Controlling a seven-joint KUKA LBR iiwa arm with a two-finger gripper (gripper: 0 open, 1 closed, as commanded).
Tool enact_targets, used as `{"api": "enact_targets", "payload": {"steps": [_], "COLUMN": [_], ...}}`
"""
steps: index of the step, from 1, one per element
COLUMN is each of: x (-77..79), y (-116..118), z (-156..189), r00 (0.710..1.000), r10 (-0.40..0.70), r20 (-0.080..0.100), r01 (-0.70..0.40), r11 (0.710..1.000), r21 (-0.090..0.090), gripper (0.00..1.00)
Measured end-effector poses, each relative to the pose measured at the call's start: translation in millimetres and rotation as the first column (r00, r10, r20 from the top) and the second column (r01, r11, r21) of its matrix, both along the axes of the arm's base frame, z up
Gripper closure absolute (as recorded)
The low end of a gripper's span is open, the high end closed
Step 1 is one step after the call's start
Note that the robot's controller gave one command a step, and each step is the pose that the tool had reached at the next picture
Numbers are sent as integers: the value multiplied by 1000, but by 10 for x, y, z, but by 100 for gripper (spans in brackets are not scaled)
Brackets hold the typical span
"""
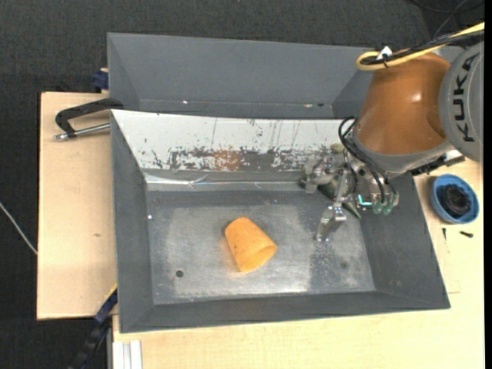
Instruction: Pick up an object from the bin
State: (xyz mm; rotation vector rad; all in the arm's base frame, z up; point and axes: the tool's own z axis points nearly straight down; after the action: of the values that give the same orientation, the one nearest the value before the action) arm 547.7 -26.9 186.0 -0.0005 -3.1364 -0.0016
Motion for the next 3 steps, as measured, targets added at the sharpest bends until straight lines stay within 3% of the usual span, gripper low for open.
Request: {"api": "enact_targets", "payload": {"steps": [1, 2, 3], "x": [159, -198, -149], "y": [787, 1382, 2529], "z": [-491, -1142, -911], "r00": [996, 990, 999], "r10": [93, 141, -35], "r20": [3, 7, 9], "r01": [-93, -141, 35], "r11": [996, 990, 999], "r21": [4, 2, -8], "gripper": [0, 0, 0]}}
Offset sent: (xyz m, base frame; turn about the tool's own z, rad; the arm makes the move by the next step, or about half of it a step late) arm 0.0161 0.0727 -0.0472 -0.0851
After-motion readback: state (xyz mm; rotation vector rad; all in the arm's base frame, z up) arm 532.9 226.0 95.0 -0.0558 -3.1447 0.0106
